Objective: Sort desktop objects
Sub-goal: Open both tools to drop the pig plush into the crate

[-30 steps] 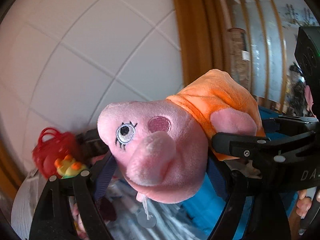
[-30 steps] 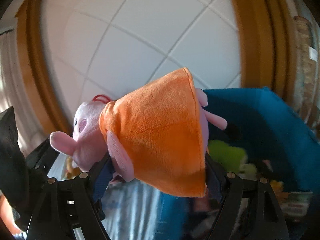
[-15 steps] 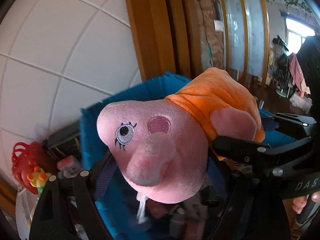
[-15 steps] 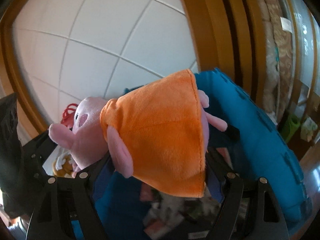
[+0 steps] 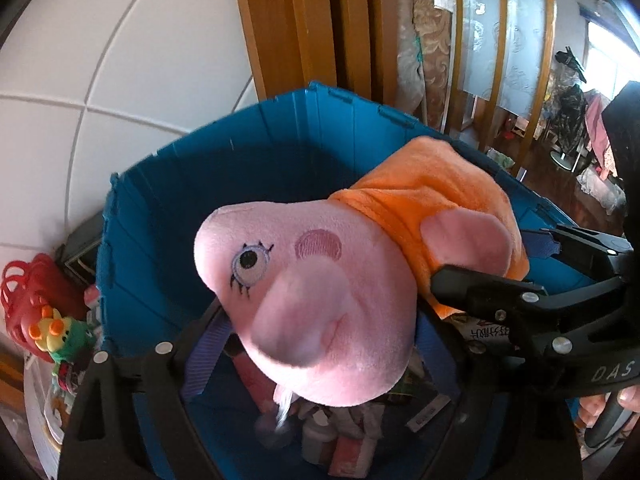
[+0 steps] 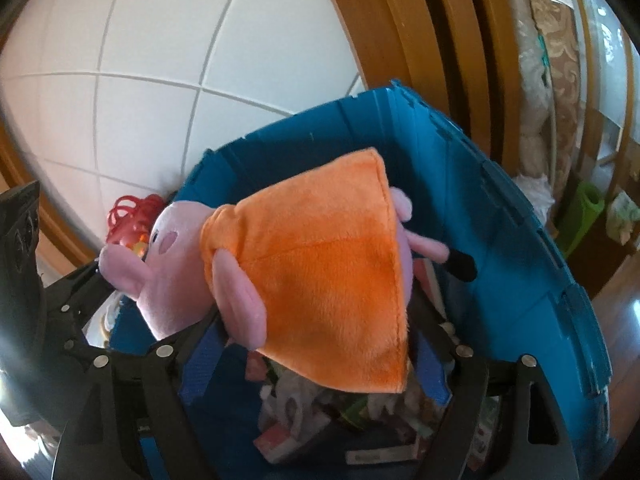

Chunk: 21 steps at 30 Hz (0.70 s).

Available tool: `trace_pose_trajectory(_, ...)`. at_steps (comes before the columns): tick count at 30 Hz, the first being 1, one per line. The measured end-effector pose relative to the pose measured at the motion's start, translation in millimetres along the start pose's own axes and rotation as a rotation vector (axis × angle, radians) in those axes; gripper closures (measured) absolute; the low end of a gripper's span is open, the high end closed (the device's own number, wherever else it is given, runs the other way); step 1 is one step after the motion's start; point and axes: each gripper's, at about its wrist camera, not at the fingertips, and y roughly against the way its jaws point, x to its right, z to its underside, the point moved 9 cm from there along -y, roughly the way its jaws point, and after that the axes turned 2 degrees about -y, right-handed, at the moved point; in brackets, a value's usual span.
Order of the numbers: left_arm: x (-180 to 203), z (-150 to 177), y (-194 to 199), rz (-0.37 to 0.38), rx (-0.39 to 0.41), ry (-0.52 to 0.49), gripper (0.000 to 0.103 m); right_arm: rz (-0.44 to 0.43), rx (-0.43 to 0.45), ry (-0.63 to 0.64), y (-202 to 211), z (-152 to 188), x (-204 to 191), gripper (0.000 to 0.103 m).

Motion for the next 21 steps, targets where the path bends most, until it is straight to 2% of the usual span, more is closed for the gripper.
trace_pose_trajectory(1, -0.8, 0.0, -0.8, 0.0, -0.008, 0.005, 0.015, 0.007, -0.002, 0.0, -0.4, -0.7, 1.6, 0.015)
trace_pose_trajectory(3, 0.3, 1.0, -2.4, -0.006, -0.009, 0.005, 0.015, 0.032, 0.005, 0.004, -0.9, -0.6, 4.3, 0.004)
trace_pose_trajectory(4, -0.4, 0.4, -3.1, -0.011, -0.007, 0.005, 0.015, 0.038, 0.008, 0.004, -0.6, -0.6, 4.8, 0.003)
trace_pose_trajectory(10, -8.8, 2.9, -5.9, -0.03, -0.017, 0.018, 0.015, 0.057, -0.01, 0.014, -5.7, 0.8, 4.8, 0.002)
trace_pose_trajectory(21, -15.0, 9.4, 2.9, -0.014, -0.003, 0.026, 0.015, 0.104, -0.015, 0.026, -9.3, 0.5, 8.4, 0.0)
